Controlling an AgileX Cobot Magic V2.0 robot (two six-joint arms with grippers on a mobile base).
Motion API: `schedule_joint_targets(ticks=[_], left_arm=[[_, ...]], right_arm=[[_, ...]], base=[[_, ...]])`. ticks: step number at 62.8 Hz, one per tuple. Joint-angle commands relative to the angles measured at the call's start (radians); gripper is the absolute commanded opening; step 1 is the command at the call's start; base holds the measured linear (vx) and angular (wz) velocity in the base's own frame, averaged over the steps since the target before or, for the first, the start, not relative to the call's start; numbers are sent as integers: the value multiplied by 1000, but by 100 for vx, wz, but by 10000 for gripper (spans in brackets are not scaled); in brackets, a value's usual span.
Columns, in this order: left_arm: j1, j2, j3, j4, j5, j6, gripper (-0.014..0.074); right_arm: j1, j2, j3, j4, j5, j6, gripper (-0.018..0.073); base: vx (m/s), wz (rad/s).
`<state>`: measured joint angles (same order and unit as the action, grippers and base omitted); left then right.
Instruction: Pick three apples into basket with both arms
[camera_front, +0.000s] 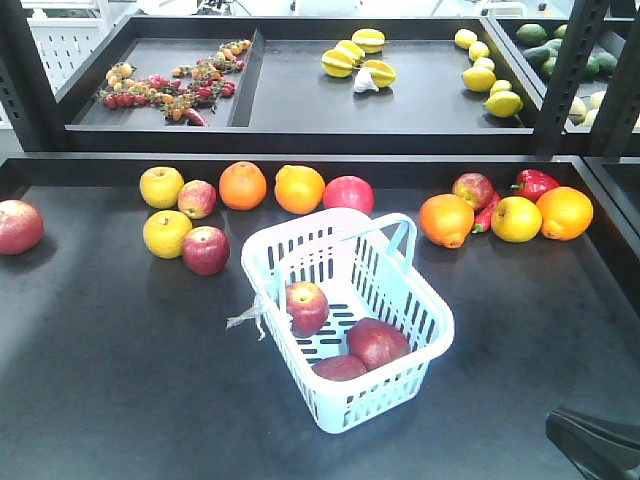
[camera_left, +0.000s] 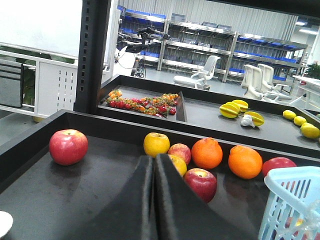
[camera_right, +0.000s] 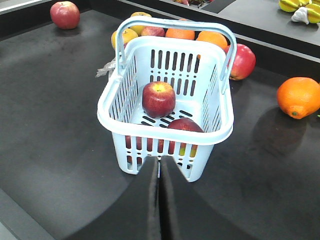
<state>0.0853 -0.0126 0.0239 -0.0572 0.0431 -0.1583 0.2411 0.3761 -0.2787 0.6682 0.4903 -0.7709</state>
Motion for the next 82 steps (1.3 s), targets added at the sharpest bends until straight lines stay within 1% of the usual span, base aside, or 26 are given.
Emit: schedule_joint_targets(ticks=[1,30,36,39,43,47,48,52,57,61,64,68,70,73,78,82], left_arm=[[-6,-15,23,-6,-76,-9,-7],[-6,-15,23,-6,-76,-9,-7],[-6,-15,23,-6,-76,-9,-7],[-6,-15,23,-6,-76,-9,-7],[-6,-15,23,-6,-76,-9,-7],[-6,-15,23,-6,-76,-9,-7],[-6,-15,23,-6,-76,-9,-7],[-6,-15,23,-6,-76,-9,-7],[-6,-15,23,-6,-76,-9,-7],[-6,-15,23,-6,-76,-9,-7],[-6,-15,23,-6,-76,-9,-7],[-6,-15,23,-6,-76,-9,-7],[-6,-15,23,-6,-76,-9,-7],[-6,-15,23,-6,-76,-9,-7],[-6,-15,23,-6,-76,-9,-7],[-6,-15,23,-6,-76,-9,-7]], right_arm=[[-1,4,-26,20,-51,3,-4],[-1,4,-25,19,-51,3,-4],[-1,-10,0,-30,-76,-1,-4],[-1,-28,31,-52,-113,22,-4],[-2,-59,78,-93,-186,97,-4],[-10,-96,129,-150,-264,211,-4],[-15,-107,145,-165,-286,253,-4],[-42,-138,191,-258,-341,383,-4],[-88,-179,244,-383,-356,577,-4],[-113,-208,274,-485,-359,694,-4],[-125,-230,293,-556,-361,762,-4],[-140,-261,323,-625,-378,860,-4],[-150,-278,323,-653,-361,896,-4],[-168,-302,322,-689,-369,922,-4],[-203,-351,322,-715,-391,928,-4],[-231,-392,322,-714,-400,927,-4]], base=[[0,0],[0,0],[0,0],[0,0],[0,0],[0,0],[0,0],[0,0],[0,0],[0,0],[0,0],[0,0],[0,0],[0,0],[0,0],[0,0]])
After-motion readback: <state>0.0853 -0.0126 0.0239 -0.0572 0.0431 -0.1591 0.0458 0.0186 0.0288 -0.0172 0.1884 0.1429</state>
